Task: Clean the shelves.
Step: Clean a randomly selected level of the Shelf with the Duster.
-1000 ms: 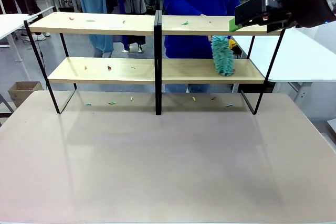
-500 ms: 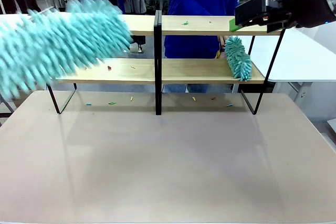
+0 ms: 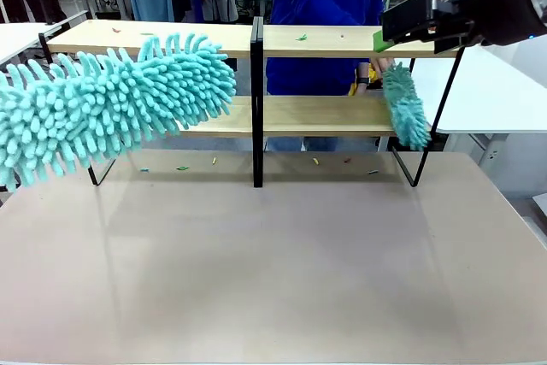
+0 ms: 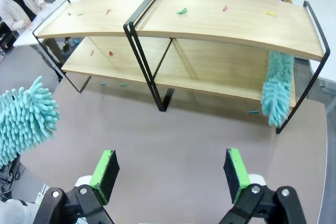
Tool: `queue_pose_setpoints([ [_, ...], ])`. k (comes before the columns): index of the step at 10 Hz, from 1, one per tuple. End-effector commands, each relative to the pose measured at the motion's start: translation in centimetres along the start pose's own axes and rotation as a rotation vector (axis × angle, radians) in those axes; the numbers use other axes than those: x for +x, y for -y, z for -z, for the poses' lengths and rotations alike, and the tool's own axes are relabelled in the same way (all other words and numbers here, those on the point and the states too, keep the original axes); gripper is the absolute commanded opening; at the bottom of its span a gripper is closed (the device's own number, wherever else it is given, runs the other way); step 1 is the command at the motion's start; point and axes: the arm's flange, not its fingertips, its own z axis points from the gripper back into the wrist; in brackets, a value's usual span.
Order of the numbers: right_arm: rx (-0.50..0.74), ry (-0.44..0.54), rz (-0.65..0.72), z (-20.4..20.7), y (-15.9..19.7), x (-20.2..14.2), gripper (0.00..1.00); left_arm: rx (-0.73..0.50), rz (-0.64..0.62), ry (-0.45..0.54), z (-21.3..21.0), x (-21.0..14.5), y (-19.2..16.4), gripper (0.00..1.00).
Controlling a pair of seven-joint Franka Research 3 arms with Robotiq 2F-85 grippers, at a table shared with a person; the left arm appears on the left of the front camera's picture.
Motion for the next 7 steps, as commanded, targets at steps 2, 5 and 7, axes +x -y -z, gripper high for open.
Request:
queue_pose_setpoints([
  [2,-0.001,0.003,0.002,0.0,0.0,0.0,1.0,0.059,-0.166,0.041,0.9,4.6,1.1,0.12],
  [5,-0.001,0.003,0.002,0.0,0.0,0.0,1.0,0.085,-0.235,0.002,1.8,8.9,0.6,0.12],
  [7,-0.001,0.003,0.002,0.0,0.0,0.0,1.0,0.067,-0.182,-0.031,1.7,8.3,0.1,0.12],
])
